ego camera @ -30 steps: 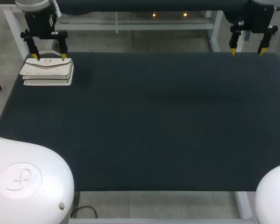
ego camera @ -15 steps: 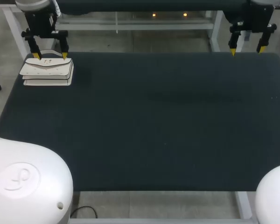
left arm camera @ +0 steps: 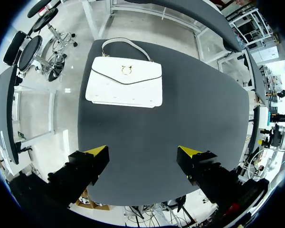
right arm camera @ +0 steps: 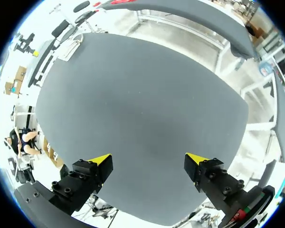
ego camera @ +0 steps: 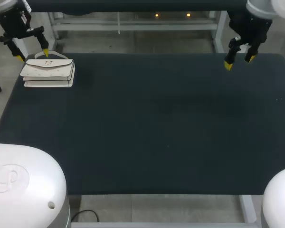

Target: Pick up the bag, open it, inspect its contents, close it, and place it on the opposite side

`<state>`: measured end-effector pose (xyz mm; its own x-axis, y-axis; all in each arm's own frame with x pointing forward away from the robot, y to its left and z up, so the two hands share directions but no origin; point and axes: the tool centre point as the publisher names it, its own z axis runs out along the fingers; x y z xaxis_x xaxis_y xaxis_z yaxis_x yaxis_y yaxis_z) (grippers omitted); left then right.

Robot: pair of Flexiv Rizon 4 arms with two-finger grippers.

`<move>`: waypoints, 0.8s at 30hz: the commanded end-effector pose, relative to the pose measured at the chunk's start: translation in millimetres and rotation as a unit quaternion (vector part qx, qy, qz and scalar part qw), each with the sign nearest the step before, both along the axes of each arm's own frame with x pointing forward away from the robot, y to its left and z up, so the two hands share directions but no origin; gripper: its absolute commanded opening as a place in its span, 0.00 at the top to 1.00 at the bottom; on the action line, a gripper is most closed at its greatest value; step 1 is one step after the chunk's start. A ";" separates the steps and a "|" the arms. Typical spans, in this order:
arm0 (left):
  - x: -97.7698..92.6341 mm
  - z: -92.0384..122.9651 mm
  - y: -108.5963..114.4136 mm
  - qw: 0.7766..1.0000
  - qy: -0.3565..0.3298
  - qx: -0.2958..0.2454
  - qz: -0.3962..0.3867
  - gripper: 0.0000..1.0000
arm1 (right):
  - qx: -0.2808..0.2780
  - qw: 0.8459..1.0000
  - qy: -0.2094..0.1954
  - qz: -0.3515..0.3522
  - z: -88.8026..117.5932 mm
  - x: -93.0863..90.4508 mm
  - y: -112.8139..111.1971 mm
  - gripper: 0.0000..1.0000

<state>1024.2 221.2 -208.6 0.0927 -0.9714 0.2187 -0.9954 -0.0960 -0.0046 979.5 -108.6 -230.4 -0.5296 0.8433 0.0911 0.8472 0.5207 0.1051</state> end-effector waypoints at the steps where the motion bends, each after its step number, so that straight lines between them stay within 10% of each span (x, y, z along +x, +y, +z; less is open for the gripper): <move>1: 5.0 -7.1 19.8 0.998 -0.002 -0.061 0.012 0.00 | 0.093 0.971 -0.131 0.179 -19.6 -13.4 7.2 0.00; 24: 10.6 -19.9 47.6 0.997 0.006 -0.064 0.042 0.00 | 0.096 0.952 -0.175 0.231 -34.3 -21.1 30.0 0.00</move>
<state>1033.9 269.1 -228.3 0.1750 -0.9238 0.3406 -0.9838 -0.1779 0.0232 961.8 -76.6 -262.7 -0.8667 0.4982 -0.0255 0.4483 0.8003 0.3983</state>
